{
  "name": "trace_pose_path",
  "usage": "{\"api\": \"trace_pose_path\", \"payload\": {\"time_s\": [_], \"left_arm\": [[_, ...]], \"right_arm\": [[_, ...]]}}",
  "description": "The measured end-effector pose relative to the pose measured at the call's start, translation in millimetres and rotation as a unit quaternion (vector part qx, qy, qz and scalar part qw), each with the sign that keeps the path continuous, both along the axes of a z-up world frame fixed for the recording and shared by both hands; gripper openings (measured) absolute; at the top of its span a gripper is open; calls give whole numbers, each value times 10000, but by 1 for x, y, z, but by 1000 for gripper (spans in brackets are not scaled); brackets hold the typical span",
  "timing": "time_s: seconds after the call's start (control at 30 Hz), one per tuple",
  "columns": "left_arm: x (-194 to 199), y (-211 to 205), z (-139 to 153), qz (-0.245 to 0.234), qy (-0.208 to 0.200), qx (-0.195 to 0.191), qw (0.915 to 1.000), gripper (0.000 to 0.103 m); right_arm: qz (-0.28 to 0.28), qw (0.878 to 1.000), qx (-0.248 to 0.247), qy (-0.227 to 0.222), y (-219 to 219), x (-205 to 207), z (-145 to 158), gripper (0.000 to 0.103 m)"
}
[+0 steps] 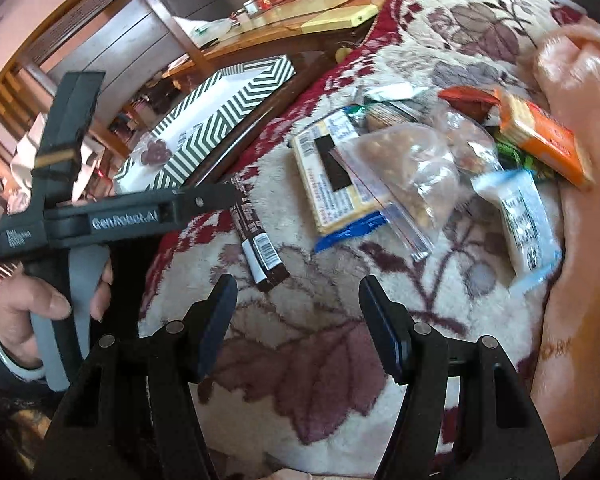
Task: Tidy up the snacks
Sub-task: 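Move both tools back over the snacks on the bedspread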
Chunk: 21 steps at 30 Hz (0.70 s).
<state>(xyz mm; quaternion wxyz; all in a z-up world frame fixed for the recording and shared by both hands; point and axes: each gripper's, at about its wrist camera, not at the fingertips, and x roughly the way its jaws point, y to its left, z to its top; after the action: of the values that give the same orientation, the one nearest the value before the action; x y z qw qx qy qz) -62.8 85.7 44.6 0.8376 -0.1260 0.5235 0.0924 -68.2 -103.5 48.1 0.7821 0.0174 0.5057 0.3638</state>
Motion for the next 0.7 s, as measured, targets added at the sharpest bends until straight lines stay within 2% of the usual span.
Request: {"api": "trace_pose_path", "payload": {"time_s": [0.07, 0.17, 0.3, 0.4, 0.47, 0.53, 0.6, 0.7], "left_arm": [[1, -3, -3, -25, 72, -2, 10000, 92], [0, 0, 0, 45, 24, 48, 10000, 92], [-2, 12, 6, 204, -44, 84, 9997, 92], [-4, 21, 5, 304, -8, 69, 9995, 92], [-6, 24, 2, 334, 24, 34, 9994, 92], [-6, 24, -1, 339, 70, 26, 9994, 92], [-5, 22, -3, 325, 95, -5, 9994, 92], [-5, 18, -6, 277, 127, 10, 9995, 92]], "right_arm": [[145, 9999, 64, 24, 5, -2, 1, 64], [618, 9979, 33, -167, 24, -9, 2, 64], [784, 9963, -48, -360, 47, -2, -3, 64], [802, 9966, -152, -101, 62, 3, -17, 64], [1033, 9943, -185, 204, 71, -7, -23, 64], [1457, 9880, 248, 443, 74, -27, -16, 64], [1772, 9832, 386, 213, 72, -45, -4, 64], [1562, 9876, 58, -165, 59, -44, -1, 64]]}}
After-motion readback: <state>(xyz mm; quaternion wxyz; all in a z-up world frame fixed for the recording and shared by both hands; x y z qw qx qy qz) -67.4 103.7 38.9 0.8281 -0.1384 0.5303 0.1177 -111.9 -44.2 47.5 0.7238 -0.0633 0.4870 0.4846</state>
